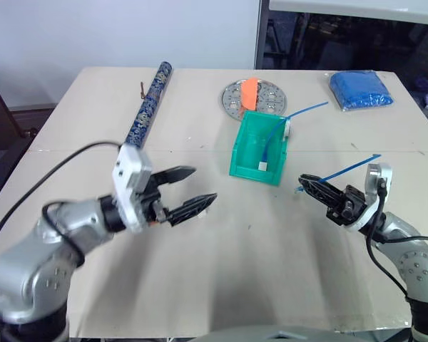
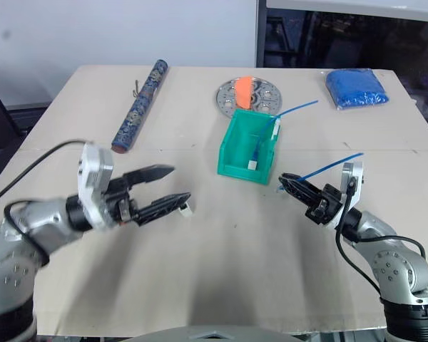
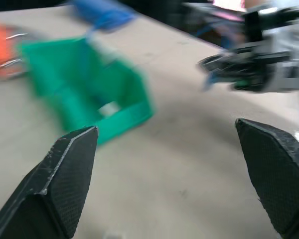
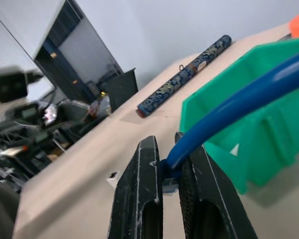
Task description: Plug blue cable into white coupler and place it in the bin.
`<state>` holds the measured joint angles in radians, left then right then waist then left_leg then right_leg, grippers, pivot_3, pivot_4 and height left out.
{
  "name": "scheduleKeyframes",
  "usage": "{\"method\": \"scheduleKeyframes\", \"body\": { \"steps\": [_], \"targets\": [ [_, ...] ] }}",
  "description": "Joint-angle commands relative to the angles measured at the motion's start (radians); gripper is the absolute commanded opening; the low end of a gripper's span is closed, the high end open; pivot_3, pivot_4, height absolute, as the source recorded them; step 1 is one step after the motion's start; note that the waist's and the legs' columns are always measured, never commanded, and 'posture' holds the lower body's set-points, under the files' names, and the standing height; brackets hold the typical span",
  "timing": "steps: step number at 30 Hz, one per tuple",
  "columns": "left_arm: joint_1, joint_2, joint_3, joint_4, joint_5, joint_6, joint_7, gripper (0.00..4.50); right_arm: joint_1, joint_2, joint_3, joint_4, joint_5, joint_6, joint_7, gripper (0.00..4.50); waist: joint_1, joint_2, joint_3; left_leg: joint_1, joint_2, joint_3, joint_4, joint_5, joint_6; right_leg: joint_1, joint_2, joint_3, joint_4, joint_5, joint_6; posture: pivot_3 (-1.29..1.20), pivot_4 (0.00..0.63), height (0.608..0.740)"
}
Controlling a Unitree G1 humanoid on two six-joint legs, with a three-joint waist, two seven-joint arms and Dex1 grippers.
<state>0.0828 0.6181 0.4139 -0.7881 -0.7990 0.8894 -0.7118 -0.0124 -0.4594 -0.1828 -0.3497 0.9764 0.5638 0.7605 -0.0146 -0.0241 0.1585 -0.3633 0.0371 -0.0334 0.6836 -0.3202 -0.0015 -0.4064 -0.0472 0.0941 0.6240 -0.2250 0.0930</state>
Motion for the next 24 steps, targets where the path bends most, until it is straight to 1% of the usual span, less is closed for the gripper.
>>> {"method": "scheduleKeyframes", "body": {
  "steps": [1,3,4,5,7,9,11,13,16,21,24],
  "targets": [
    [0.197,-0.096,-0.062,-0.145,0.14,-0.127,0.124,4.48,-0.011,0.002,-0.01,-0.003,-0.016,-0.026,0.024,0.0,0.0,0.0,0.0,0.001,0.0,0.001,0.0,0.0,0.0,0.0,0.0,0.001,0.0,0.0,0.0,0.0,0.15,0.74],
    [0.315,-0.141,-0.166,-0.147,0.279,-0.228,0.181,4.48,-0.018,0.004,-0.006,0.003,-0.023,-0.025,0.028,0.0,0.001,-0.001,0.0,0.001,0.0,0.0,0.0,0.0,0.0,0.001,0.0,0.0,0.0,0.0,0.0,0.0,0.15,0.74],
    [0.367,-0.16,-0.225,-0.133,0.351,-0.286,0.209,4.48,-0.021,0.005,-0.005,0.006,-0.027,-0.022,0.03,0.0,0.002,0.0,0.0,0.001,0.0,0.0,0.0,0.0,0.0,0.001,0.0,0.0,0.0,-0.002,-0.004,0.0,0.15,0.74],
    [0.403,-0.185,-0.276,-0.113,0.424,-0.346,0.247,4.48,-0.023,0.004,-0.005,0.009,-0.029,-0.019,0.032,0.0,0.003,0.0,0.0,0.002,0.0,0.0,0.0,0.0,0.0,0.001,0.0,0.0,0.0,-0.002,-0.004,0.0,0.15,0.74],
    [0.435,-0.239,-0.322,-0.073,0.509,-0.422,0.318,4.48,-0.023,0.0,-0.009,0.009,-0.027,-0.011,0.032,0.0,0.003,0.0,0.0,0.002,0.0,0.0,0.0,0.0,0.0,0.002,0.0,0.0,0.0,-0.002,-0.004,0.0,0.15,0.74],
    [0.448,-0.258,-0.371,-0.027,0.612,-0.489,0.372,4.48,-0.022,-0.009,-0.015,0.008,-0.024,-0.001,0.033,0.0,0.002,-0.001,-0.001,0.002,0.0,0.0,0.001,0.001,-0.001,0.002,0.0,0.0,0.0,-0.002,-0.004,0.0,0.15,0.74],
    [0.444,-0.29,-0.42,0.02,0.686,-0.515,0.435,4.48,-0.023,-0.021,-0.021,0.013,-0.024,0.007,0.036,0.0,-0.001,-0.001,-0.001,0.003,0.0,0.0,0.001,0.001,-0.001,0.002,0.0,0.001,0.0,-0.002,-0.005,0.0,0.15,0.74],
    [0.433,-0.329,-0.455,0.055,0.727,-0.536,0.482,4.48,-0.024,-0.03,-0.023,0.015,-0.024,0.011,0.037,0.0,-0.001,-0.001,-0.001,0.003,0.0,0.001,0.001,0.001,-0.001,0.002,0.0,0.001,0.0,-0.002,-0.005,0.0,0.15,0.74],
    [0.394,-0.388,-0.479,0.102,0.742,-0.554,0.522,4.48,-0.027,-0.037,-0.022,0.01,-0.023,0.017,0.032,0.0,-0.001,-0.001,-0.001,0.002,0.0,0.0,0.001,0.001,-0.001,0.002,0.0,0.001,-0.001,-0.002,-0.005,0.0,0.15,0.74],
    [0.301,-0.423,-0.524,0.185,0.79,-0.564,0.553,4.48,-0.034,-0.034,-0.025,0.0,-0.02,0.021,0.012,0.0,0.001,-0.001,-0.001,0.001,0.0,0.0,0.0,0.001,-0.001,0.002,0.0,0.0,-0.001,-0.001,-0.004,0.0,0.15,0.74],
    [0.244,-0.472,-0.555,0.229,0.789,-0.56,0.576,4.48,-0.033,-0.037,-0.03,-0.007,-0.017,0.024,0.004,0.0,0.001,-0.001,-0.001,0.001,-0.001,0.0,0.001,0.001,-0.001,0.002,0.0,0.0,-0.001,-0.001,-0.004,0.0,0.15,0.74]
  ]
}}
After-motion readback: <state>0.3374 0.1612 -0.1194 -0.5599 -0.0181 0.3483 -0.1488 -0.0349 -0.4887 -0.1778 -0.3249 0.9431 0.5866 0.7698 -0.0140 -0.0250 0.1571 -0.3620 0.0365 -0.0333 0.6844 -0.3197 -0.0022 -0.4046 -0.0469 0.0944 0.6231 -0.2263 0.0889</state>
